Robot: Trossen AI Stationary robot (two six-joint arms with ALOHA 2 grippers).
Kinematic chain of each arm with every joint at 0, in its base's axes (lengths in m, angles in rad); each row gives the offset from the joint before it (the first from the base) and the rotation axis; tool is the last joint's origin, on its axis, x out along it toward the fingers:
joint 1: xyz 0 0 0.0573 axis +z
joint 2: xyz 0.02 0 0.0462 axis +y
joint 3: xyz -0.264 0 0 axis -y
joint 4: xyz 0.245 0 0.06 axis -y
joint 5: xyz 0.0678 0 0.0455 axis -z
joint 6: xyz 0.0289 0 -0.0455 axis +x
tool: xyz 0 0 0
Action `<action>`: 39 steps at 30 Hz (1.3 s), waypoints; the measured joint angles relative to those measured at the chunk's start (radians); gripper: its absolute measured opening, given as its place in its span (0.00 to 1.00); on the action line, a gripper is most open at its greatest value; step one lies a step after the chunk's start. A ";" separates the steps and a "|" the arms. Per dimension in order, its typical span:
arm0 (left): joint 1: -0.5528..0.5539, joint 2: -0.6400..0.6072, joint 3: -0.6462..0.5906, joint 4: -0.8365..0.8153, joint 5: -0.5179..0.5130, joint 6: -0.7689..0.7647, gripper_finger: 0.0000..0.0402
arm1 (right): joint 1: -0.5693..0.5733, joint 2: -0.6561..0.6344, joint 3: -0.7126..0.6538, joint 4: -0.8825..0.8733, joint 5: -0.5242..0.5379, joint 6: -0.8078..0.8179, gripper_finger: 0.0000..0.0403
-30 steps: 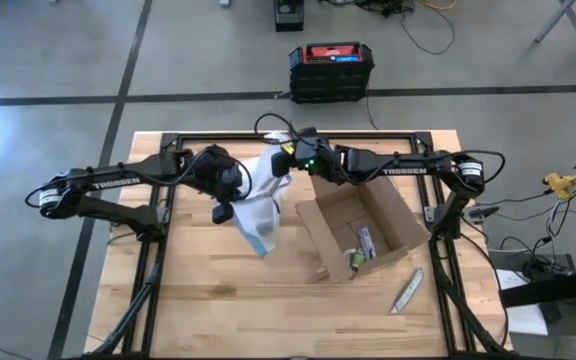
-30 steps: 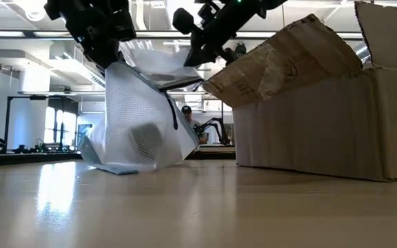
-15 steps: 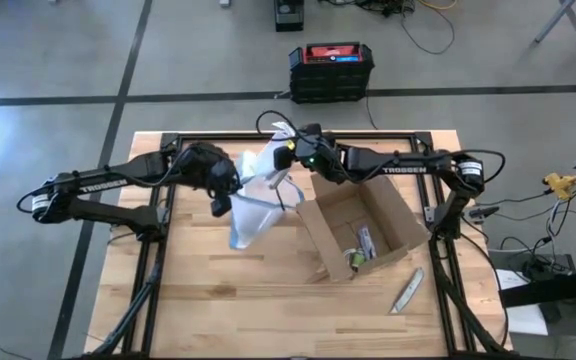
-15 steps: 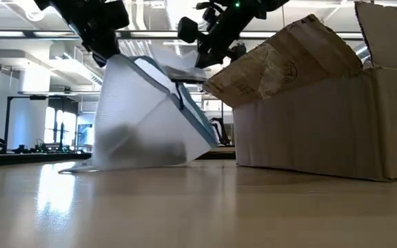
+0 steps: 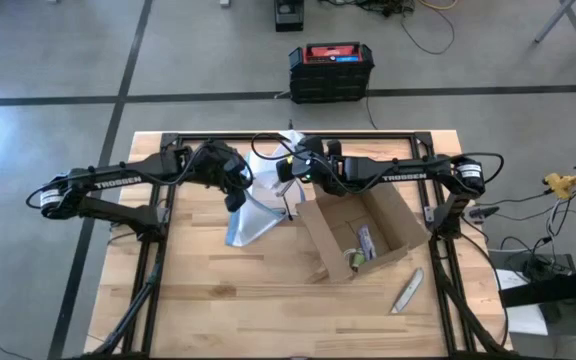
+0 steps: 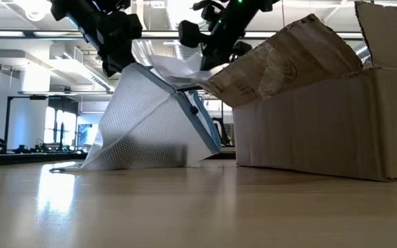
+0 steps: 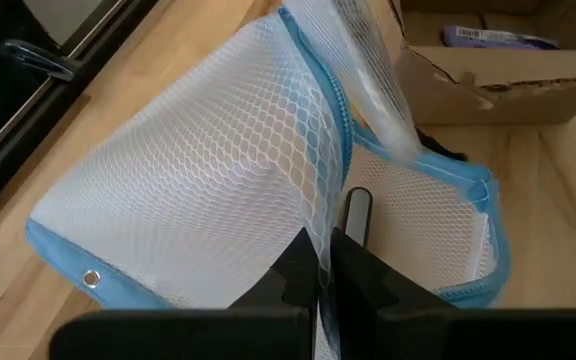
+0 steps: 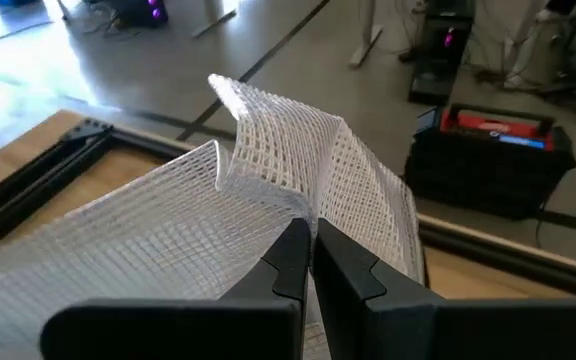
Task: Pack items into zip bag
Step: Put the black transparent zip bag into the blue transparent zip bag
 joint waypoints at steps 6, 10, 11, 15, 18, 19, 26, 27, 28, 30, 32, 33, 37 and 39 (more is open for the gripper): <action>0.075 0.003 0.000 0.083 0.000 -0.144 0.00 | 0.028 0.000 0.000 0.053 0.064 -0.029 0.00; 0.112 0.003 0.000 0.118 0.052 -0.178 0.00 | 0.041 0.031 0.000 0.071 0.072 -0.075 0.00; 0.121 0.003 0.000 0.124 0.075 -0.184 0.00 | 0.045 0.047 0.000 0.075 0.073 -0.088 0.00; 0.143 0.005 0.000 0.127 0.128 -0.213 0.00 | 0.063 0.113 -0.001 0.070 0.071 -0.149 0.00; 0.157 0.016 0.000 0.127 0.128 -0.241 0.00 | 0.092 0.157 0.009 0.076 0.060 -0.246 0.00; 0.162 0.025 0.000 0.128 0.128 -0.255 0.00 | 0.102 0.168 0.017 0.077 0.054 -0.273 0.00; 0.195 0.125 0.000 0.090 0.128 -0.277 0.00 | 0.127 0.193 0.096 0.092 0.062 -0.339 0.00; 0.198 0.139 0.000 0.093 0.131 -0.271 0.00 | 0.123 0.189 0.104 0.116 0.026 -0.376 0.00; 0.201 0.153 0.000 0.101 0.146 -0.259 0.00 | 0.116 0.185 0.110 0.140 -0.038 -0.421 0.00; 0.204 0.170 0.000 0.129 0.210 -0.233 0.00 | 0.096 0.180 0.122 0.159 -0.193 -0.448 0.00; 0.203 0.172 0.000 0.153 0.280 -0.212 0.00 | 0.072 0.179 0.121 0.125 -0.307 -0.399 0.00; 0.203 0.169 0.000 0.158 0.305 -0.202 0.00 | 0.061 0.179 0.117 0.092 -0.341 -0.367 0.00; 0.203 0.139 0.000 0.143 0.321 -0.181 0.00 | 0.010 0.177 0.098 -0.027 -0.444 -0.320 0.00; 0.203 0.125 0.000 0.142 0.326 -0.156 0.00 | -0.016 0.171 0.095 -0.045 -0.571 -0.333 0.00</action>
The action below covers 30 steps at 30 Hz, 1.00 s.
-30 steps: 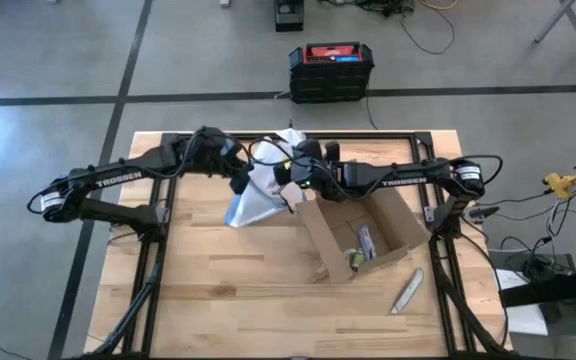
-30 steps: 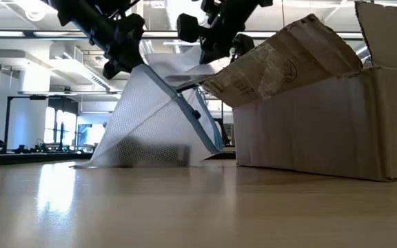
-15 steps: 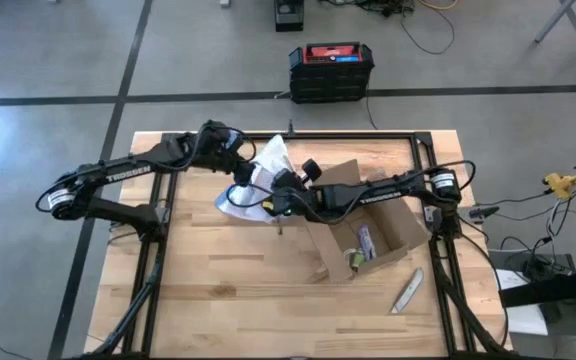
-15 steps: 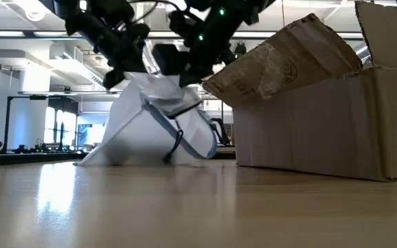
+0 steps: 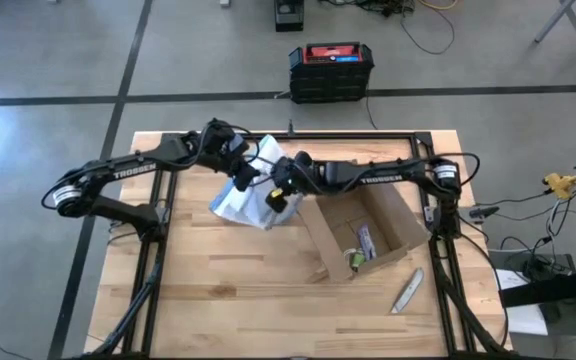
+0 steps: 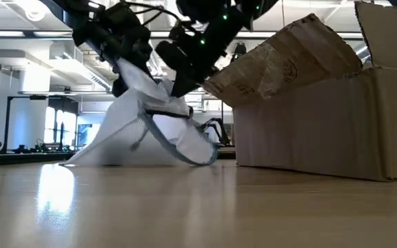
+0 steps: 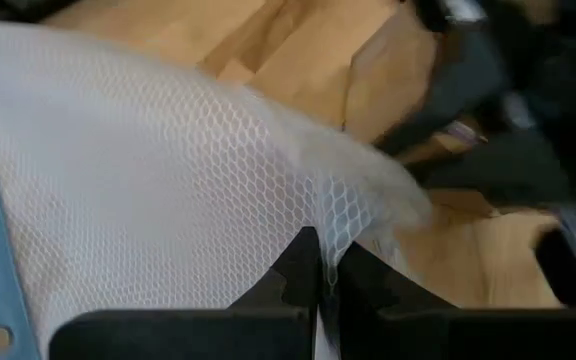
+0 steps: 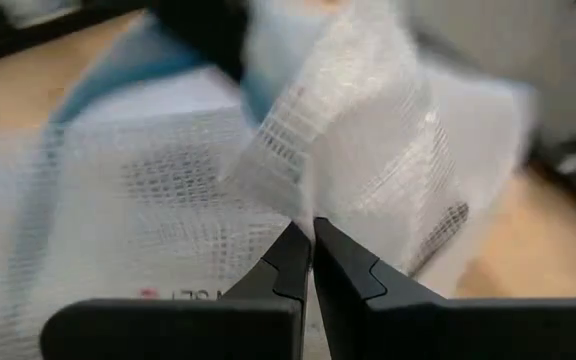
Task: Pack items into zip bag
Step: Put the black transparent zip bag into the blue transparent zip bag
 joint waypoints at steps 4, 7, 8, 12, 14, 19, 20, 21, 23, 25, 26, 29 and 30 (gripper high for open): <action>0.000 -0.016 0.000 -0.003 0.004 0.008 0.00 | -0.050 -0.002 -0.001 0.015 -0.331 -0.015 0.00; 0.002 -0.007 0.000 0.003 -0.006 0.008 0.00 | -0.058 -0.001 0.002 0.061 -0.473 -0.016 0.00; 0.002 -0.001 0.000 0.002 -0.015 0.008 0.00 | -0.058 -0.001 0.005 0.070 -0.525 -0.017 0.00; 0.004 0.033 0.000 0.003 -0.022 0.011 0.00 | -0.049 0.000 0.009 0.107 -0.695 0.009 0.00; 0.004 0.045 0.000 0.003 -0.019 0.026 0.00 | -0.041 0.000 0.009 0.105 -0.699 0.037 0.00; -0.002 0.038 0.000 0.001 0.082 0.068 0.00 | -0.052 0.000 0.010 -0.066 -0.441 0.053 0.00; -0.004 0.034 0.000 -0.006 0.105 0.076 0.00 | -0.062 0.000 0.010 -0.101 -0.399 0.055 0.00; -0.005 0.031 0.000 -0.014 0.121 0.085 0.00 | -0.075 0.000 0.010 -0.125 -0.374 0.062 0.00; -0.006 0.030 0.000 -0.020 0.145 0.106 0.00 | -0.100 -0.001 0.011 -0.158 -0.331 0.105 0.00; -0.007 0.030 0.000 -0.038 0.167 0.139 0.00 | -0.119 -0.001 0.011 -0.171 -0.268 0.136 0.00; -0.008 0.031 0.000 -0.046 0.168 0.157 0.00 | -0.126 -0.001 0.011 -0.164 -0.233 0.151 0.00; -0.009 0.037 0.000 -0.057 0.172 0.173 0.00 | -0.147 -0.004 0.010 -0.101 -0.204 0.175 0.00; -0.009 0.039 0.000 -0.056 0.172 0.173 0.00 | -0.152 -0.004 0.010 -0.059 -0.194 0.188 0.00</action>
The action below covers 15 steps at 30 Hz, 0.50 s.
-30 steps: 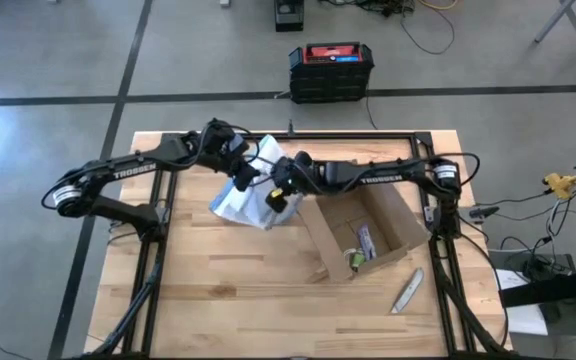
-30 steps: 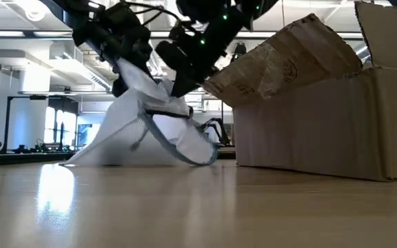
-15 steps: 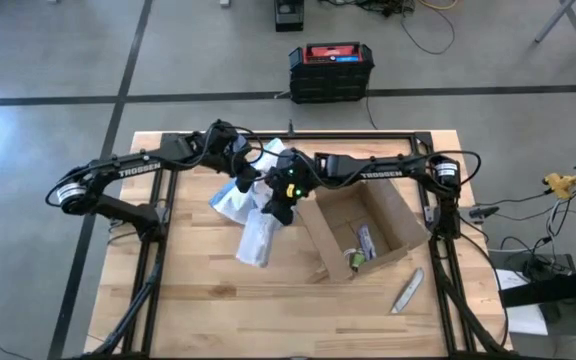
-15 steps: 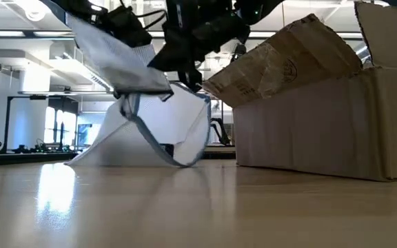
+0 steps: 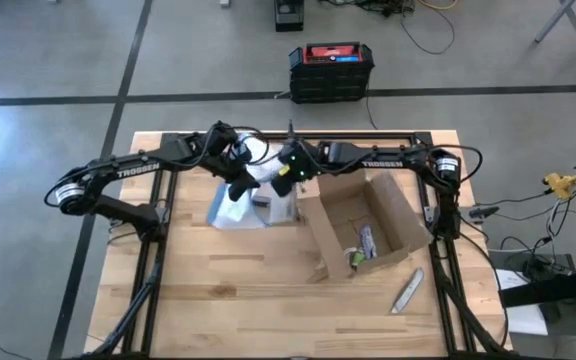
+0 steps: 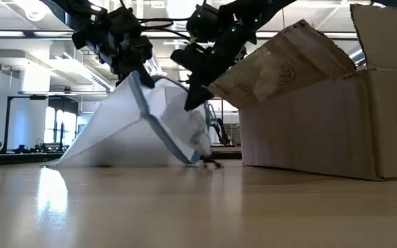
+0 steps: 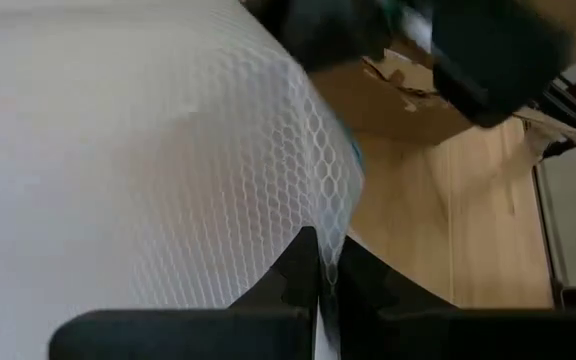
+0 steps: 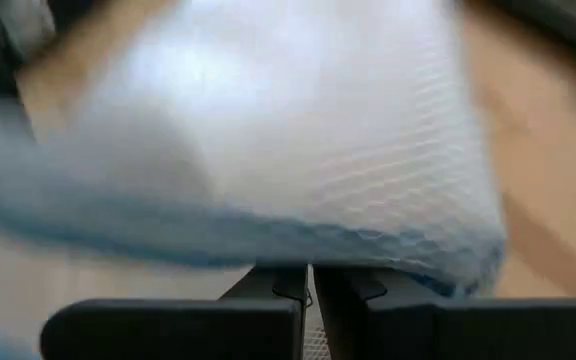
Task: Pack items into zip bag
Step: Put the black transparent zip bag into the blue transparent zip bag
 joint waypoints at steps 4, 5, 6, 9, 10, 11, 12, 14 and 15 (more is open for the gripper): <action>-0.003 0.016 0.000 0.018 -0.013 0.000 0.00 | -0.003 0.007 -0.001 0.137 0.100 0.044 0.00; -0.004 0.019 0.000 0.021 -0.014 0.000 0.00 | -0.001 0.010 -0.001 0.157 0.113 0.054 0.00; -0.004 0.022 0.000 0.027 -0.016 0.000 0.00 | 0.000 0.020 -0.001 0.171 0.127 0.072 0.00; -0.004 0.025 0.000 0.033 -0.044 0.001 0.00 | 0.005 0.057 -0.002 0.223 0.134 0.107 0.00; -0.004 0.025 0.000 0.032 -0.053 0.006 0.00 | 0.011 0.069 -0.002 0.242 0.131 0.118 0.00; -0.004 0.025 0.000 0.032 -0.062 0.012 0.00 | 0.019 0.080 -0.002 0.257 0.117 0.130 0.00; -0.003 0.025 0.000 0.032 -0.070 0.018 0.00 | 0.028 0.092 -0.002 0.273 0.096 0.145 0.00; 0.005 0.022 0.000 0.029 -0.085 0.025 0.00 | 0.048 0.107 -0.002 0.288 0.045 0.173 0.00; 0.009 0.019 0.000 0.025 -0.084 0.028 0.00 | 0.057 0.112 -0.002 0.285 0.021 0.180 0.00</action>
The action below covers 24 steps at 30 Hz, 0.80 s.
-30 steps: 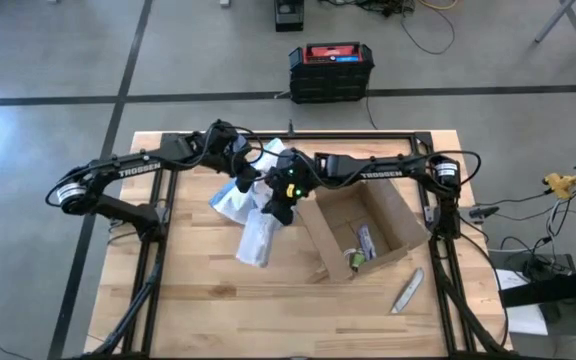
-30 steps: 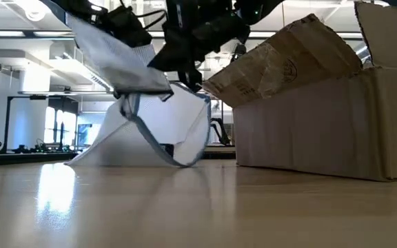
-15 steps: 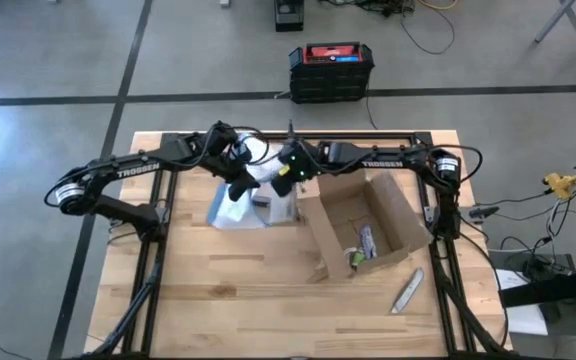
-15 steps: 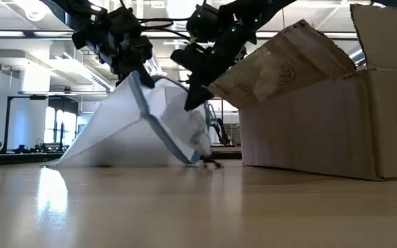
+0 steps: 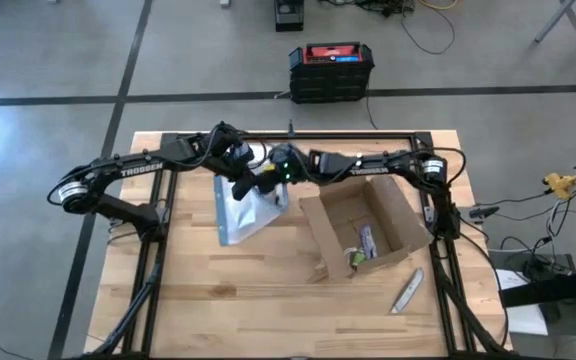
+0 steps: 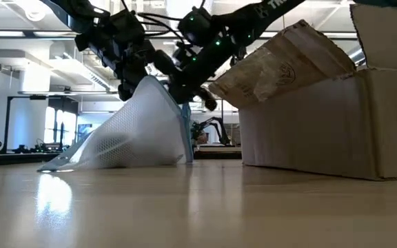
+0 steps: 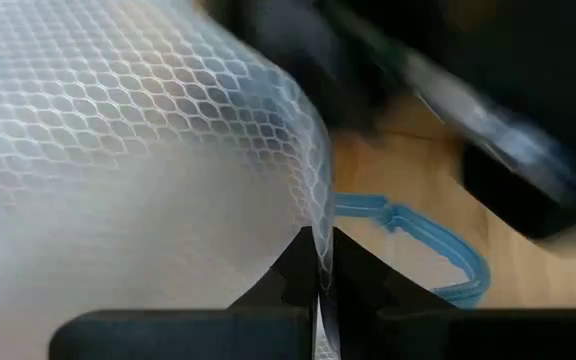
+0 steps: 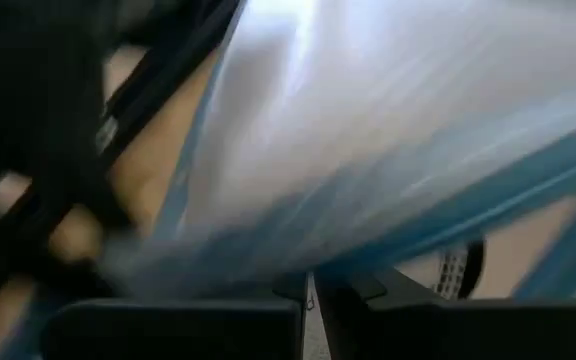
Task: Pack items into zip bag
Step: Put the black transparent zip bag into the blue transparent zip bag
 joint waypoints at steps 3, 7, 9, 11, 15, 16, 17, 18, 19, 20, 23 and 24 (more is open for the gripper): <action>0.010 -0.009 0.000 -0.013 0.000 0.027 0.00 | 0.017 0.004 -0.002 -0.005 -0.069 -0.025 0.00; 0.011 -0.011 0.000 -0.022 -0.003 0.132 0.00 | 0.032 0.002 -0.002 0.001 -0.073 -0.092 0.00; 0.011 -0.011 0.000 -0.021 -0.003 0.176 0.00 | 0.034 0.002 -0.002 0.002 -0.064 -0.138 0.00; 0.011 -0.011 0.000 -0.021 -0.007 0.204 0.00 | 0.036 0.002 -0.009 0.004 -0.042 -0.201 0.00; 0.011 -0.011 0.000 -0.021 -0.007 0.240 0.00 | 0.036 0.002 -0.008 0.010 -0.019 -0.281 0.00; 0.011 -0.011 0.000 -0.021 -0.001 0.242 0.00 | 0.036 0.002 -0.006 0.010 -0.019 -0.299 0.01; 0.011 -0.011 0.000 -0.022 0.008 0.242 0.00 | 0.036 0.002 -0.005 0.011 -0.019 -0.318 0.02; 0.011 -0.011 0.000 -0.022 0.019 0.242 0.00 | 0.036 0.002 -0.005 0.010 -0.018 -0.332 0.03; 0.009 -0.011 0.000 -0.021 0.023 0.242 0.00 | 0.036 0.002 -0.005 0.011 -0.021 -0.344 0.06; 0.008 -0.011 -0.001 -0.021 0.025 0.242 0.00 | 0.035 0.002 -0.005 0.010 -0.026 -0.356 0.08; 0.005 -0.011 -0.017 -0.005 0.027 0.242 0.00 | 0.032 -0.003 -0.005 0.006 -0.027 -0.395 0.18; 0.005 -0.012 -0.028 0.010 0.029 0.240 0.00 | 0.032 -0.006 -0.005 0.003 -0.028 -0.401 0.22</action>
